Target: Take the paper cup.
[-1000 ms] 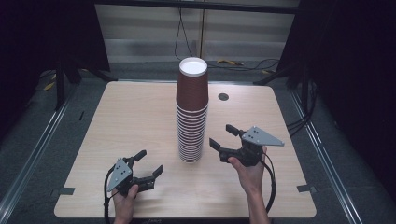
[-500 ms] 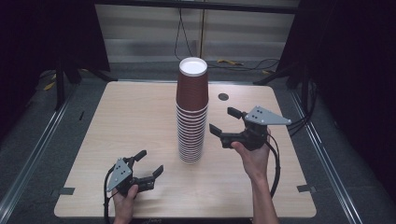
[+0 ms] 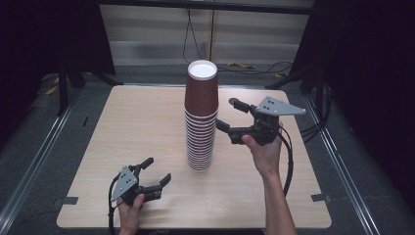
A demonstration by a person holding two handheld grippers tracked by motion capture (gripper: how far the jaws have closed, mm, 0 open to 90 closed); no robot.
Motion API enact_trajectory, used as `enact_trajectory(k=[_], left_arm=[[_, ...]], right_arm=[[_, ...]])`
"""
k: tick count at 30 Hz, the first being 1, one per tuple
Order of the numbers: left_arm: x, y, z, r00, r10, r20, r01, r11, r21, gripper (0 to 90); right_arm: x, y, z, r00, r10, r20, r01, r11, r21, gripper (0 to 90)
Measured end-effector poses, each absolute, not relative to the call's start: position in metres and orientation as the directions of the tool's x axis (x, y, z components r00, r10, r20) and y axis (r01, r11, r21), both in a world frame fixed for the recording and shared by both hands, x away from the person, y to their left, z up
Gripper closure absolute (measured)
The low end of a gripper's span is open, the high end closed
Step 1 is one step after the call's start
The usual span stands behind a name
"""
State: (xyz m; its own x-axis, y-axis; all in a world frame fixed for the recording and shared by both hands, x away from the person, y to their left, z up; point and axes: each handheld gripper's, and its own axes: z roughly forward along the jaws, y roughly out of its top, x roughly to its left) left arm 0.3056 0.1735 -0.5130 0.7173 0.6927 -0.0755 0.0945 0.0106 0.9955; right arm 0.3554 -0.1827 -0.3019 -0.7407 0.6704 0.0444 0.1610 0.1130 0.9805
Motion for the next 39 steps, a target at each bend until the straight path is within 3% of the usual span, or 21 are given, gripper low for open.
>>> enact_trajectory(k=[15, 39], left_arm=[[0.306, 0.174, -0.513, 0.719, 0.691, -0.075, 0.094, 0.01, 0.996, 15.6], [0.305, 0.174, -0.513, 0.72, 0.689, -0.081, 0.093, 0.019, 0.995, 15.6]], right_arm=[[0.373, -0.159, -0.262, -0.788, 0.616, 0.022, 0.144, 0.149, 0.978, 13.4], [0.407, -0.125, -0.24, -0.817, 0.575, 0.048, 0.193, 0.193, 0.962, 12.9]])
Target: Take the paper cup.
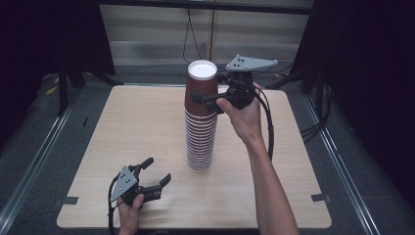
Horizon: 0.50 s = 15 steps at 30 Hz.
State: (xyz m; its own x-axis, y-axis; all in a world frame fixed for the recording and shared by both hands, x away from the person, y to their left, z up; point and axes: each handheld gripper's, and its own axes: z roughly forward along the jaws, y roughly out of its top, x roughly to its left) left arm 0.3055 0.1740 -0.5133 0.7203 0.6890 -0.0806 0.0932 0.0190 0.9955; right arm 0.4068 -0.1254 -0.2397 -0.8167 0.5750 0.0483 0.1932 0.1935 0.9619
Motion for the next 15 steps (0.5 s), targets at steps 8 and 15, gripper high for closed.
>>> enact_trajectory(k=[8, 15], left_arm=[[0.3055, 0.1741, -0.5133, 0.721, 0.688, -0.08, 0.092, 0.02, 0.996, 15.6], [0.3055, 0.1742, -0.5133, 0.722, 0.687, -0.079, 0.091, 0.018, 0.996, 15.6]], right_arm=[[0.4114, -0.1213, -0.2364, -0.821, 0.569, 0.048, 0.196, 0.201, 0.96, 14.6], [0.4121, -0.1216, -0.2377, -0.821, 0.568, 0.056, 0.196, 0.189, 0.962, 16.9]])
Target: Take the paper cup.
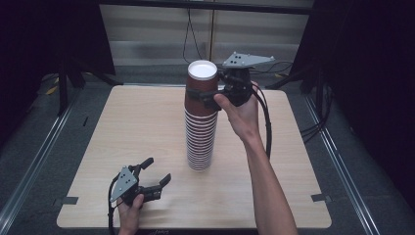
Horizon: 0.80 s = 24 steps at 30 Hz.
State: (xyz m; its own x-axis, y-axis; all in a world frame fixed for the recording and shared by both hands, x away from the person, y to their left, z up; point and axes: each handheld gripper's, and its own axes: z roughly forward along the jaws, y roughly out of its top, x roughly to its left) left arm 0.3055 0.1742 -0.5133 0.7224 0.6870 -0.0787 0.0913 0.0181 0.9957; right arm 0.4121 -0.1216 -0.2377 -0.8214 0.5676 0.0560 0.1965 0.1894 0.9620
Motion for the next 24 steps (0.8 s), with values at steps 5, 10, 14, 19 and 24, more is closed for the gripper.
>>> enact_trajectory(k=[5, 10, 14, 19, 24], left_arm=[[0.305, 0.174, -0.513, 0.722, 0.688, -0.079, 0.091, 0.019, 0.996, 15.6], [0.305, 0.174, -0.513, 0.722, 0.687, -0.079, 0.091, 0.02, 0.996, 15.6], [0.305, 0.174, -0.513, 0.722, 0.687, -0.079, 0.09, 0.02, 0.996, 15.6], [0.305, 0.174, -0.513, 0.722, 0.687, -0.079, 0.09, 0.021, 0.996, 15.6], [0.305, 0.174, -0.513, 0.722, 0.687, -0.08, 0.09, 0.021, 0.996, 15.6]], right_arm=[[0.411, -0.121, -0.236, -0.821, 0.569, 0.051, 0.186, 0.181, 0.966, 17.3], [0.41, -0.123, -0.234, -0.822, 0.567, 0.047, 0.163, 0.157, 0.974, 17.6], [0.41, -0.125, -0.232, -0.822, 0.566, 0.051, 0.154, 0.135, 0.979, 17.7], [0.409, -0.126, -0.228, -0.824, 0.564, 0.051, 0.136, 0.11, 0.985, 17.8], [0.409, -0.128, -0.226, -0.829, 0.557, 0.059, 0.125, 0.082, 0.989, 17.9]])
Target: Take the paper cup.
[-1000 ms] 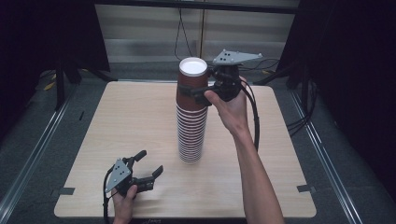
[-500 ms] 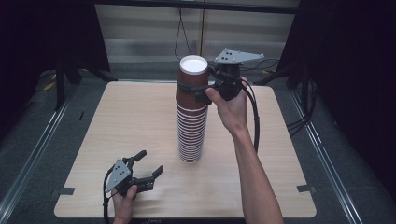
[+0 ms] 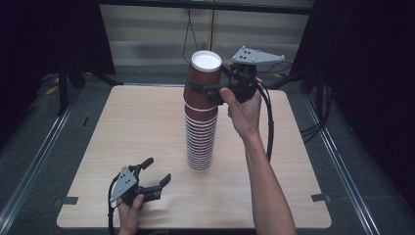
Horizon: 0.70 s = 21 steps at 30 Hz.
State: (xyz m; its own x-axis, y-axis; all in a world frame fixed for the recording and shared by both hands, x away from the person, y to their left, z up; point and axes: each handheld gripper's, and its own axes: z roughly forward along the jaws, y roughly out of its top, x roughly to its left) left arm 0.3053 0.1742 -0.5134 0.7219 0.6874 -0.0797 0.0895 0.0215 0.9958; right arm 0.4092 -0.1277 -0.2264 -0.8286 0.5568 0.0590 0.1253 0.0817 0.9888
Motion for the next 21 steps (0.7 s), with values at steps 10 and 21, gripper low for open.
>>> enact_trajectory(k=[10, 21], left_arm=[[0.306, 0.175, -0.513, 0.723, 0.687, -0.075, 0.086, 0.019, 0.996, 15.6], [0.305, 0.174, -0.513, 0.723, 0.686, -0.079, 0.089, 0.021, 0.996, 15.6]], right_arm=[[0.406, -0.13, -0.215, -0.827, 0.56, 0.055, 0.089, 0.035, 0.995, 18.2], [0.405, -0.135, -0.207, -0.827, 0.558, 0.069, 0.071, -0.019, 0.997, 18.4]])
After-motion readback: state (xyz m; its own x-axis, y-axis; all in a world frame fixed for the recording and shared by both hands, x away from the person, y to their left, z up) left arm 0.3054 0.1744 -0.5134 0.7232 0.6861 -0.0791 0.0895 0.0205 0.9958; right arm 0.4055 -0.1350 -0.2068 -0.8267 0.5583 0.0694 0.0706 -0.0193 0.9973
